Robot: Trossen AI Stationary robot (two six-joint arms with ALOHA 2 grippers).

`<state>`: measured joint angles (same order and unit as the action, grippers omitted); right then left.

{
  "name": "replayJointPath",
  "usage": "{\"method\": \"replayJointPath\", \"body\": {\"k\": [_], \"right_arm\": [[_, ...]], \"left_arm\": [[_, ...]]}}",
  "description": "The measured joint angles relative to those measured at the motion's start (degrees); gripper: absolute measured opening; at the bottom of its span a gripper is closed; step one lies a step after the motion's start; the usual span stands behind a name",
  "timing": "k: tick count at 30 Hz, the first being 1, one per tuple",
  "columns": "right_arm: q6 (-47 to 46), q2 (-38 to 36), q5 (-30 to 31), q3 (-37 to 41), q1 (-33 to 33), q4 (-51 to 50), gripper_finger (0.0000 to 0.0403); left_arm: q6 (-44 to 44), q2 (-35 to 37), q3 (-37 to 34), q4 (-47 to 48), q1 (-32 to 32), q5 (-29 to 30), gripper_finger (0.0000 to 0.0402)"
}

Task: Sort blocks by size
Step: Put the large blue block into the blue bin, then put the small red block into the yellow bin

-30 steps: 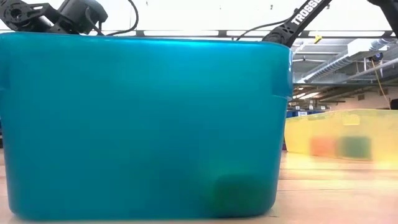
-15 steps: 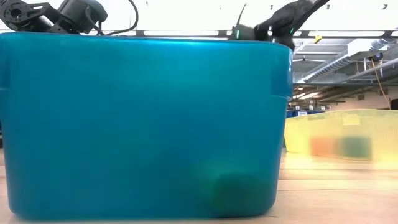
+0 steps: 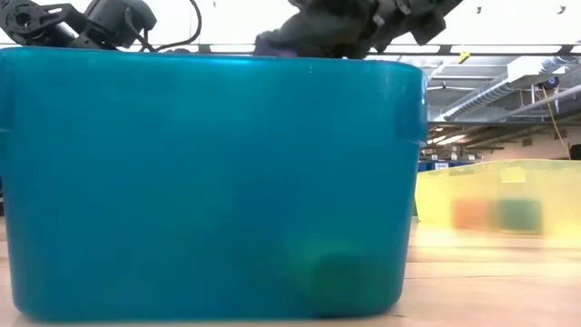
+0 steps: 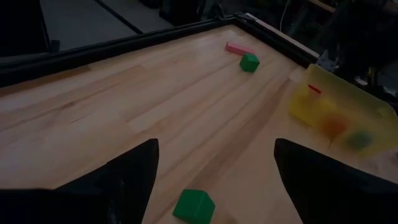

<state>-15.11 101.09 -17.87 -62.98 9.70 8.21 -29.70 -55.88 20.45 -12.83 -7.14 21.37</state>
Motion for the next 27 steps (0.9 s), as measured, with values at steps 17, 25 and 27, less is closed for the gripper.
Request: {"method": "replayJointPath", "body": {"k": [17, 25, 27], "right_arm": [[-0.9, 3.0, 4.7, 0.0, 4.3, 11.2, 0.0323], [5.2, -4.7, 12.3, 4.1, 2.6, 10.7, 0.0318], [5.1, -6.3, 13.8, 6.0, 2.2, 10.7, 0.0312]], "left_arm": [[-14.0, 0.0, 3.9, 21.5, 0.0, -0.2, 0.0317], [-23.3, -5.6, 17.6, 59.9, 2.1, 1.2, 0.0288], [-24.9, -8.2, 21.0, 67.8, 2.7, 1.2, 0.0287]]}}
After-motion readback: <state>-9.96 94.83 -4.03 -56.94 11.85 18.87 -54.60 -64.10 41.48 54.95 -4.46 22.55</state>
